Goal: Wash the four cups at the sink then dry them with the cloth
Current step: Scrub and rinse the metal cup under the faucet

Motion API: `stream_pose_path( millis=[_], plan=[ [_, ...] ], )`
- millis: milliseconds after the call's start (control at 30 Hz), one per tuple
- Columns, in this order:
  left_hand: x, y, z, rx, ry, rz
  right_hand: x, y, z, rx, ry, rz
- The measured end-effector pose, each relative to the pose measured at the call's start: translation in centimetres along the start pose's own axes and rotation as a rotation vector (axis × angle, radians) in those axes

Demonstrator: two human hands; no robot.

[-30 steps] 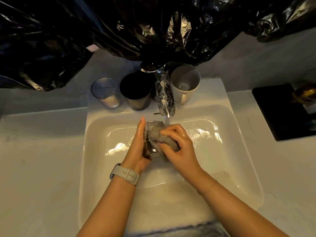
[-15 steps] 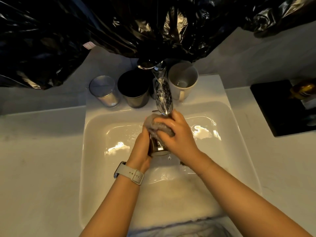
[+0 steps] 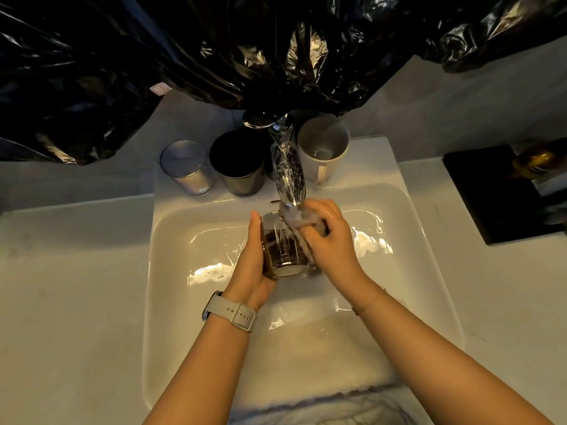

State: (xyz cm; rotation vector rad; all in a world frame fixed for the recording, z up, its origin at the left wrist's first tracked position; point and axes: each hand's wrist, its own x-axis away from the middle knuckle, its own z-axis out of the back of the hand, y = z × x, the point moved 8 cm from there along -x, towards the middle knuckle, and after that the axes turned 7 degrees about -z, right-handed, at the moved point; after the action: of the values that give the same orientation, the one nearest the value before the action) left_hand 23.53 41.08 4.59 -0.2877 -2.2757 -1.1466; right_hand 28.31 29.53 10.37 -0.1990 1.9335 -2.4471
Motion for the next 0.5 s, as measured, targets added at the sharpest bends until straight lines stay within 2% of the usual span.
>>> stream_pose_path(
  millis=[67,133,233,300,400,500],
  plan=[
    [0.0,0.3,-0.1,0.04,-0.018,0.014,0.7,1.8,0.6,-0.109,0.019,-0.12],
    [-0.2,0.4,-0.1,-0.01,-0.032,0.01,1.8,2.2,0.8,-0.138,0.046,-0.146],
    [-0.3,0.6,0.8,-0.267,0.094,-0.03,2.5,0.6,0.8,-0.088,0.091,-0.046],
    [0.0,1.2,1.2,-0.345,0.156,-0.088,2.3,-0.1,0.5,-0.044,0.095,-0.002],
    [1.0,1.7,-0.5,-0.328,0.001,-0.179,2.2,-0.4,0.0,0.003,0.085,0.009],
    [1.2,1.1,-1.4,-0.248,-0.074,-0.148,1.8,-0.6,-0.7,0.006,0.06,-0.005]
  ],
)
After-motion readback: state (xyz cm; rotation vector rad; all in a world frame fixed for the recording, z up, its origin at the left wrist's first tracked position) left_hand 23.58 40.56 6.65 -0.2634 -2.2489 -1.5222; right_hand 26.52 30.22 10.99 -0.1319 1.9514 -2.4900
